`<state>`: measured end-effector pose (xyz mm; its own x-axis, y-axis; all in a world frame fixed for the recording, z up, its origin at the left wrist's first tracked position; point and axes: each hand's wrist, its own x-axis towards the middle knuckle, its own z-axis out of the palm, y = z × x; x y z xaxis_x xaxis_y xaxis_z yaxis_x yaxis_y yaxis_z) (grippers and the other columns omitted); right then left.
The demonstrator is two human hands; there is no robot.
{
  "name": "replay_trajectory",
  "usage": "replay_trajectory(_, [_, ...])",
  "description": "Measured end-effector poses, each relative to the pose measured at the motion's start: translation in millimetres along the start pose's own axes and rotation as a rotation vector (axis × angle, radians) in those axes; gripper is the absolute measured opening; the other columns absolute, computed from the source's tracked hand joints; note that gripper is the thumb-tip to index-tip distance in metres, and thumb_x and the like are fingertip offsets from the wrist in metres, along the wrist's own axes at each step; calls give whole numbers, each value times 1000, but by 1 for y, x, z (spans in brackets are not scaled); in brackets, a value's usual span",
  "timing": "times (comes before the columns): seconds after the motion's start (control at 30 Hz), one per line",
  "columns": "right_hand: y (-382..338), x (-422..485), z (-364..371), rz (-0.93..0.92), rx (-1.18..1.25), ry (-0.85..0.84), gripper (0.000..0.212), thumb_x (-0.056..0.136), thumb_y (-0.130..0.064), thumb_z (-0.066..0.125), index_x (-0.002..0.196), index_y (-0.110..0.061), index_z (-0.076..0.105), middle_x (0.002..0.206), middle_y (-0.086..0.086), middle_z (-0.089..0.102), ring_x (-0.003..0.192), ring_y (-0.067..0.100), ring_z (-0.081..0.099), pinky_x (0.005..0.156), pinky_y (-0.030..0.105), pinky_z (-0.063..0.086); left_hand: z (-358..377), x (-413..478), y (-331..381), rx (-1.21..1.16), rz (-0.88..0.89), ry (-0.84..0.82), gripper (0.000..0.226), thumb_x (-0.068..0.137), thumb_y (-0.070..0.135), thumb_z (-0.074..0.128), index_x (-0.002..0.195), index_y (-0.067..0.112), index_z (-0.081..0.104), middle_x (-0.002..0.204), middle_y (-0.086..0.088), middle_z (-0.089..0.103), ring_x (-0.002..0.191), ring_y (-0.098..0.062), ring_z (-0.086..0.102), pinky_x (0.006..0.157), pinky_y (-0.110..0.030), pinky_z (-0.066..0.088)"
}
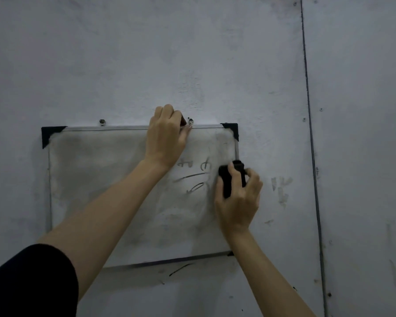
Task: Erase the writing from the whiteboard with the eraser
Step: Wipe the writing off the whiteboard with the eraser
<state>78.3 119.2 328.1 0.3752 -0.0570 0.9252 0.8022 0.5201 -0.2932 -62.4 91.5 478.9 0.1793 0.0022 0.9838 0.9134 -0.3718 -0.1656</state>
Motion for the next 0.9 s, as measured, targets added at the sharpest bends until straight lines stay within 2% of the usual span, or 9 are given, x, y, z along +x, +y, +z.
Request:
replay_trajectory(0.17, [-17,46,18,16,9,30,33,90,-28,59,117,-10,65,112,22,55,97,34,52,69,45,55,-2,0,-4,-8,32,-20,18,82,14,69,78,0,57,85,-14,52,83,-31,48,71,-39,42])
replay_trajectory(0.43, [-2,-28,2,9,-5,4,33,90,-25,62,120,-9,62,113,21,50,99,30,48,70,47,58,-2,3,-13,-28,117,-35,18,81,14,70,78,1,59,83,-14,53,81,-31,48,68,-38,42])
replay_trajectory(0.57, [-6,-17,3,-14,16,-1,34,90,-28,62,119,-11,61,114,18,50,99,29,49,66,44,59,-5,2,-23,-14,131,-7,20,80,15,71,76,1,58,81,-15,53,79,-33,49,66,-40,42])
replay_trajectory(0.63, [-16,5,11,-20,13,18,34,90,-29,62,118,-11,62,113,20,52,98,30,50,66,44,58,-8,0,-29,-19,134,0,19,80,15,70,76,1,58,81,-15,53,79,-33,49,65,-41,42])
replay_trajectory(0.77, [-58,20,36,89,13,46,34,91,-30,59,120,-11,62,115,21,52,99,31,52,68,45,58,-14,-4,-40,0,139,7,17,82,17,68,78,2,59,84,-14,53,82,-33,50,68,-42,42])
replay_trajectory(0.9, [-102,-10,55,-41,61,-2,35,92,-27,62,123,-14,57,116,22,52,98,31,51,67,43,57,-17,-6,-50,-10,127,8,19,84,20,65,79,3,58,85,-13,53,82,-32,48,69,-43,42])
